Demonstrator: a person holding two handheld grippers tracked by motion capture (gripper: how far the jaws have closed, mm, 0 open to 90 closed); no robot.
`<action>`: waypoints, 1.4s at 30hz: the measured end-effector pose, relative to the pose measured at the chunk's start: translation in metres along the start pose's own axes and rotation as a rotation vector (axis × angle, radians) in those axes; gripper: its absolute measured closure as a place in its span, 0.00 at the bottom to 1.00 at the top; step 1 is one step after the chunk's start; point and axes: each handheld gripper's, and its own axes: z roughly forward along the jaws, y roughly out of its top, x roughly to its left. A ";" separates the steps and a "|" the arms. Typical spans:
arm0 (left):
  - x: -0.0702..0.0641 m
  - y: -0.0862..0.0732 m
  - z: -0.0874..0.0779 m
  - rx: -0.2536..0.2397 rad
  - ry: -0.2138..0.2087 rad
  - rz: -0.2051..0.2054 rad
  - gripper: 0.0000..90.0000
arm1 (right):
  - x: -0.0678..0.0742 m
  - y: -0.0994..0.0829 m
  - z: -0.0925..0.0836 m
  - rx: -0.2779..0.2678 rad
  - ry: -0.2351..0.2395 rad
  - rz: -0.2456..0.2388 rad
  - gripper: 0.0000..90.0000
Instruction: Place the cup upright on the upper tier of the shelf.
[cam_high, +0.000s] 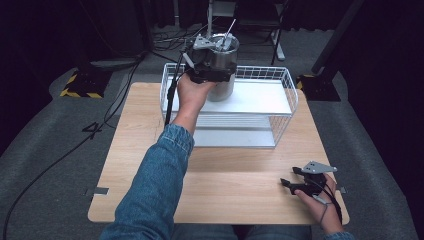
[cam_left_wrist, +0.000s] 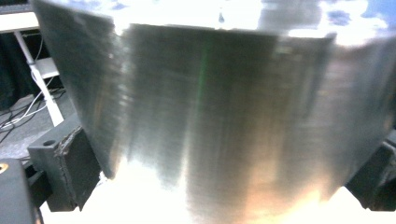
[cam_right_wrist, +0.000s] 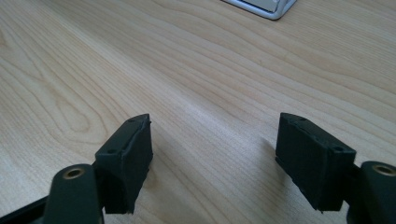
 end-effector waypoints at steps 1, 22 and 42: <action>0.000 -0.001 0.002 0.006 0.005 0.000 0.04 | 0.000 0.000 0.000 0.000 0.000 0.000 0.31; 0.002 -0.008 0.013 0.049 0.017 -0.025 0.04 | 0.000 0.000 0.000 -0.002 0.002 -0.002 0.32; -0.003 -0.012 0.016 0.027 0.018 -0.010 0.03 | 0.001 0.000 0.000 -0.002 0.001 -0.005 0.32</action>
